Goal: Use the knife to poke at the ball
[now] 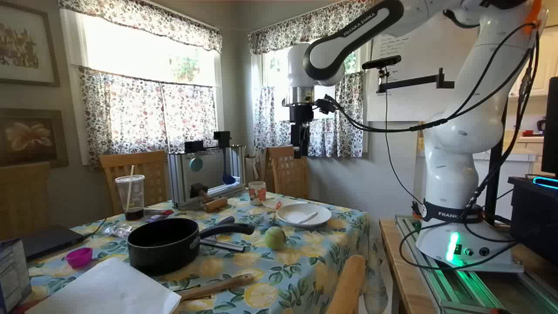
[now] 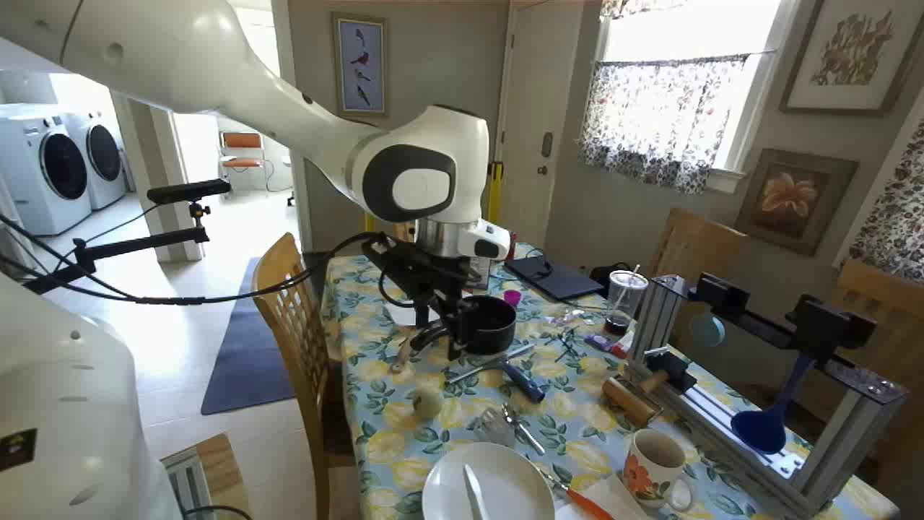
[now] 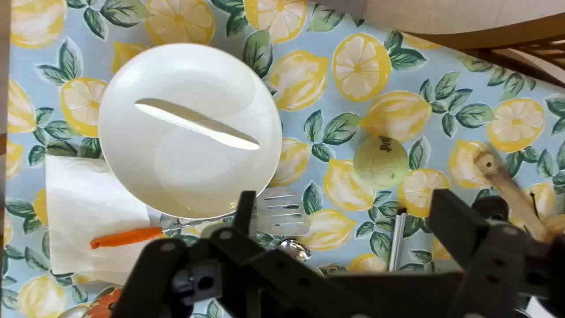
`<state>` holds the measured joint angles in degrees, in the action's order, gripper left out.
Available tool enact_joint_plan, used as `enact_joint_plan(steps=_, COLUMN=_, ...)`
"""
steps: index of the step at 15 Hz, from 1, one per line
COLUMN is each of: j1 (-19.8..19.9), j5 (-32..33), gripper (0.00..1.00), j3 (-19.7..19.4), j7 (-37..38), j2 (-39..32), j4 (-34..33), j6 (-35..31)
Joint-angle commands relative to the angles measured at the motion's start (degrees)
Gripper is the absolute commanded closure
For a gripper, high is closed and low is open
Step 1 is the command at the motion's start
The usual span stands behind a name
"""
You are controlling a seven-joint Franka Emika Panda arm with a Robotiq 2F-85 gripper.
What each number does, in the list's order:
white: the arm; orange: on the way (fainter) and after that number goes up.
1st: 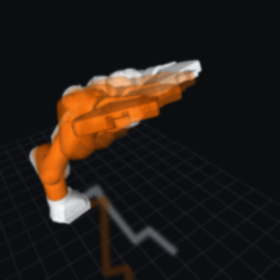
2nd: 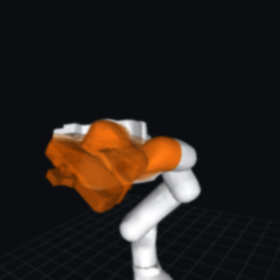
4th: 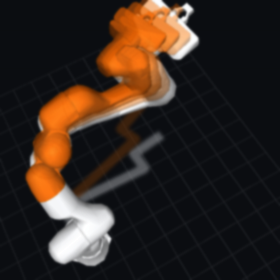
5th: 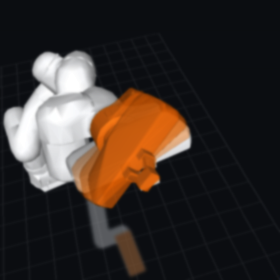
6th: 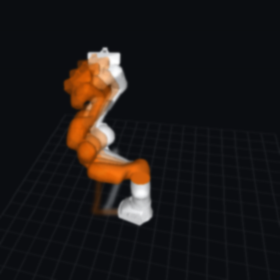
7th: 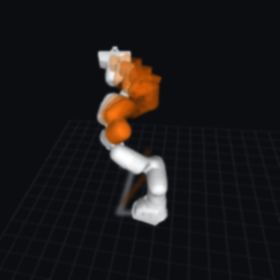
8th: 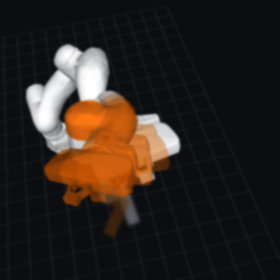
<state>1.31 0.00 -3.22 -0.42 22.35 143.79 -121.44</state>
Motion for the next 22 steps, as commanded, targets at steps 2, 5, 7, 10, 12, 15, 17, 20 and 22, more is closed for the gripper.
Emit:
enact_joint_plan(steps=2, j1=0.36, j5=-0.15, gripper=0.00, j3=0.33, j7=-0.14, j2=-0.01, j4=-0.08, j6=0.11)
enact_joint_plan(steps=5, j1=0.57, j5=1.75, gripper=0.00, j3=0.23, j7=-2.15, j2=-0.16, j4=-0.10, j6=1.18)
enact_joint_plan(steps=7, j1=0.99, j5=4.25, gripper=0.00, j3=-0.96, j7=-7.57, j2=0.08, j4=0.69, j6=2.58)
enact_joint_plan(steps=10, j1=2.62, j5=10.16, gripper=0.00, j3=-3.30, j7=-16.01, j2=0.38, j4=2.38, j6=7.21)
enact_joint_plan(steps=12, j1=3.79, j5=14.11, gripper=0.00, j3=-5.15, j7=-21.46, j2=0.35, j4=4.07, j6=8.84)
enact_joint_plan(steps=15, j1=6.72, j5=25.00, gripper=0.00, j3=-6.76, j7=-25.18, j2=-0.90, j4=7.66, j6=4.91)
enact_joint_plan(steps=17, j1=9.34, j5=33.76, gripper=0.00, j3=-7.57, j7=-21.50, j2=-1.62, j4=10.79, j6=-4.01)
enact_joint_plan(steps=20, j1=9.96, j5=34.62, gripper=0.00, j3=-7.87, j7=-19.64, j2=-1.78, j4=10.64, j6=-5.42)
enact_joint_plan(steps=22, j1=11.39, j5=37.19, gripper=0.00, j3=-8.20, j7=-17.18, j2=-2.75, j4=11.71, j6=-8.66)
